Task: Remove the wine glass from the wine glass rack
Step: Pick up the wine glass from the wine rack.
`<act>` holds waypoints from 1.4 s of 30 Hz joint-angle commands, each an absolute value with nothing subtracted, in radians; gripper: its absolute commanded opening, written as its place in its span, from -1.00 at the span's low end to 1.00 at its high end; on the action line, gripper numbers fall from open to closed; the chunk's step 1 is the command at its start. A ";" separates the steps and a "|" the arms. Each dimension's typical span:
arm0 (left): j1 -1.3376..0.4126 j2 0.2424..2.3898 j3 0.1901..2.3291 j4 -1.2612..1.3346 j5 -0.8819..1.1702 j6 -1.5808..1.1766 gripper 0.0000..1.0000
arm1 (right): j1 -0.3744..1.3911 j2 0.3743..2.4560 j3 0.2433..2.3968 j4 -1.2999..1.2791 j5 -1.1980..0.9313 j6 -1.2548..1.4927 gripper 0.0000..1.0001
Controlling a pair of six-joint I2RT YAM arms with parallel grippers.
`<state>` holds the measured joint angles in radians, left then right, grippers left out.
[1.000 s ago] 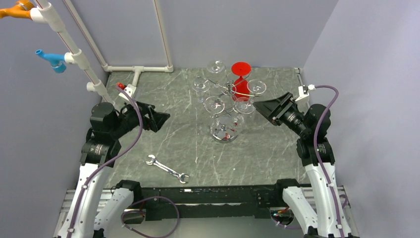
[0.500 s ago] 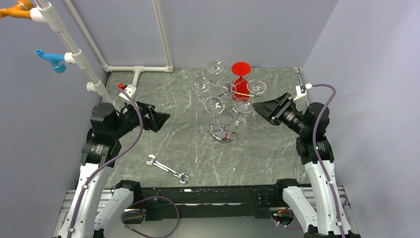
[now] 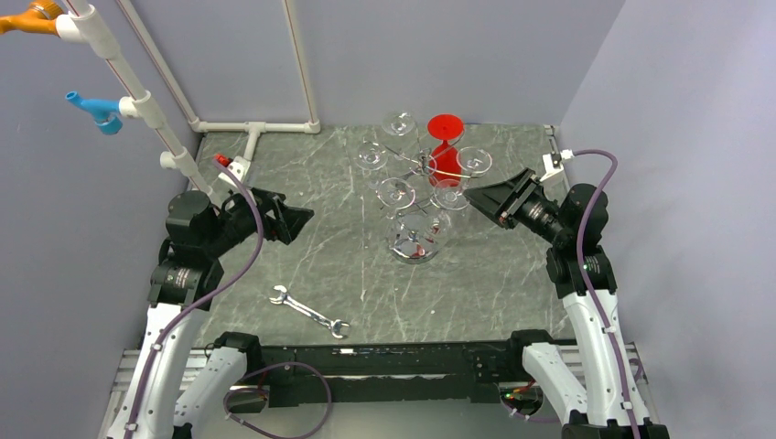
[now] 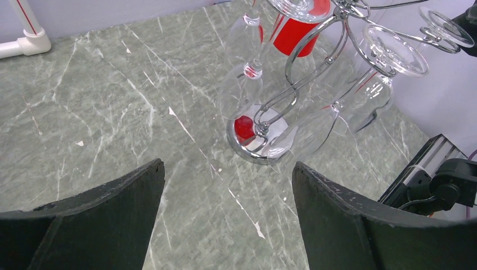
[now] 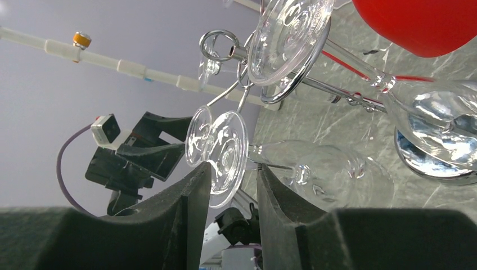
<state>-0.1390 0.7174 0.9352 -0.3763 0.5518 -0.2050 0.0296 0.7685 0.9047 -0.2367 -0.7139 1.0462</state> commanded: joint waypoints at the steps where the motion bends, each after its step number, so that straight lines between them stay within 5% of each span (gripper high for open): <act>1: -0.143 0.715 0.931 -0.331 0.552 -0.209 0.74 | 0.031 0.759 0.937 -0.190 -0.738 1.072 -0.25; 42: -0.149 0.710 0.927 -0.333 0.542 -0.206 0.74 | 0.031 0.800 0.954 -0.184 -0.769 1.068 -0.50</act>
